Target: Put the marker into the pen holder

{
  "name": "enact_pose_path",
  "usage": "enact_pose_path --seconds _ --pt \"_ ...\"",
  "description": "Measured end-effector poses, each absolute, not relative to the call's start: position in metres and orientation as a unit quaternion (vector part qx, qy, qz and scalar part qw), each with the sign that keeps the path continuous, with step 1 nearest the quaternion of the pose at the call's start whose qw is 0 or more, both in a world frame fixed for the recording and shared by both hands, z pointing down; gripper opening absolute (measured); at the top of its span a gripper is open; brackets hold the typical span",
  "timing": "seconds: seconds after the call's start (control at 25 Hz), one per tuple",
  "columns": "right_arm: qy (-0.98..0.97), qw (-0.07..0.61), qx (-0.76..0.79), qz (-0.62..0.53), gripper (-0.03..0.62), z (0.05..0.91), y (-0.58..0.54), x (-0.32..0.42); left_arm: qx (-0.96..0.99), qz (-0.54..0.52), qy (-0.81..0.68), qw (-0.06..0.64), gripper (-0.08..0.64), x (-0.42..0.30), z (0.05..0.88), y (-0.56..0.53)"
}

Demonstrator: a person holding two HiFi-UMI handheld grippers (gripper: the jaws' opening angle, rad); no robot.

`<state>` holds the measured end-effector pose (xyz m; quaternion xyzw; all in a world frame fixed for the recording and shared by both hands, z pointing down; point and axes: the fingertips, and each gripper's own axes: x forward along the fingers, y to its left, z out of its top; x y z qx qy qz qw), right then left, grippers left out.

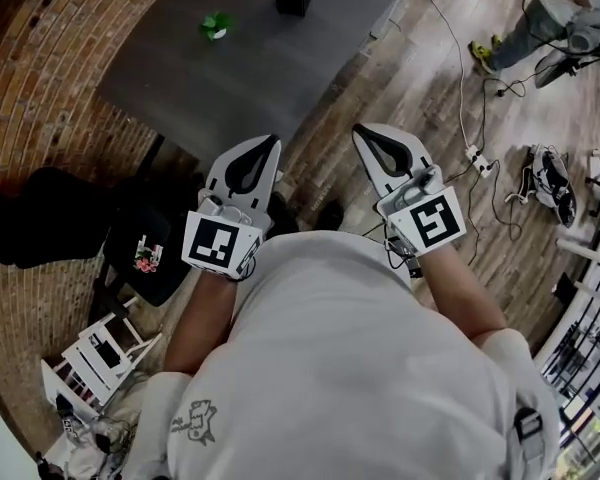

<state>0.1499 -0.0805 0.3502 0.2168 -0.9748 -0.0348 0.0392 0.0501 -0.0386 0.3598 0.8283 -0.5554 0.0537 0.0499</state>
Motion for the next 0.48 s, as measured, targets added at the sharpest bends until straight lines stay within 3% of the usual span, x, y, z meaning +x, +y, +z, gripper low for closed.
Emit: enact_pose_path --seconds 0.48 --pt "-0.981 0.043 0.186 -0.021 0.005 0.354 -0.019 0.132 0.832 0.059 -0.55 0.055 0.011 0.038 0.362 0.013"
